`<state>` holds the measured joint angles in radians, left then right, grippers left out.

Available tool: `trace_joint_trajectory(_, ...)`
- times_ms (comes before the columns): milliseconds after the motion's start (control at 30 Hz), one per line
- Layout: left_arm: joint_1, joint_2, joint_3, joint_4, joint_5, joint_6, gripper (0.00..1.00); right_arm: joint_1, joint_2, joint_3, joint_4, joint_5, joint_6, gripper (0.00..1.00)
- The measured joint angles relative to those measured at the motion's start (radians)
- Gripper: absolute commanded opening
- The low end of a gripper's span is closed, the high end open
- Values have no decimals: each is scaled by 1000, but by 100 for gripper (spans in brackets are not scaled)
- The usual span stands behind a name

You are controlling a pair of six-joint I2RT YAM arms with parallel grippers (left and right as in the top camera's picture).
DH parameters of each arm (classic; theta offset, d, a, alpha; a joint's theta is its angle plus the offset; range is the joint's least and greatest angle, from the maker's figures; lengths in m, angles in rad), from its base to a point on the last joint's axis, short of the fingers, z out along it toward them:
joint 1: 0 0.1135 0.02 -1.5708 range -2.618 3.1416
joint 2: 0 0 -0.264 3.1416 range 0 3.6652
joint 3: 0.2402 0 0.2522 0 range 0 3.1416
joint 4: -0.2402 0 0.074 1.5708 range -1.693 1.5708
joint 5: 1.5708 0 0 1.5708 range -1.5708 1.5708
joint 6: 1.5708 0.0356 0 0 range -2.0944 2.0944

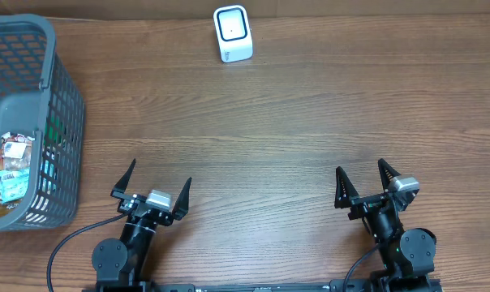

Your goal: Scan the item barcode

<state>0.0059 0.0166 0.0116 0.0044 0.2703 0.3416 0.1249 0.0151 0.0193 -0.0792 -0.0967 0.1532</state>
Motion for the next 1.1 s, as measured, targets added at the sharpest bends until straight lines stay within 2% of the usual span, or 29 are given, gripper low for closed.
trace_joint_trajectory(233, 0, 0, 35, -53, 12, -55, 100, 0, 0, 0, 0, 0, 0, 100)
trace_joint_trajectory(467, 0, 38, 188, -152, 26, -60, 100, 0, 0, 0, 0, 0, 0, 100)
trace_joint_trajectory(800, 0, 339, 450, -229, 105, -72, 100, 0, 0, 0, -1, 0, 0, 100)
trace_joint_trajectory(1100, 0, 641, 785, -481, 156, -77, 100, 0, 0, 0, 0, 0, 0, 100)
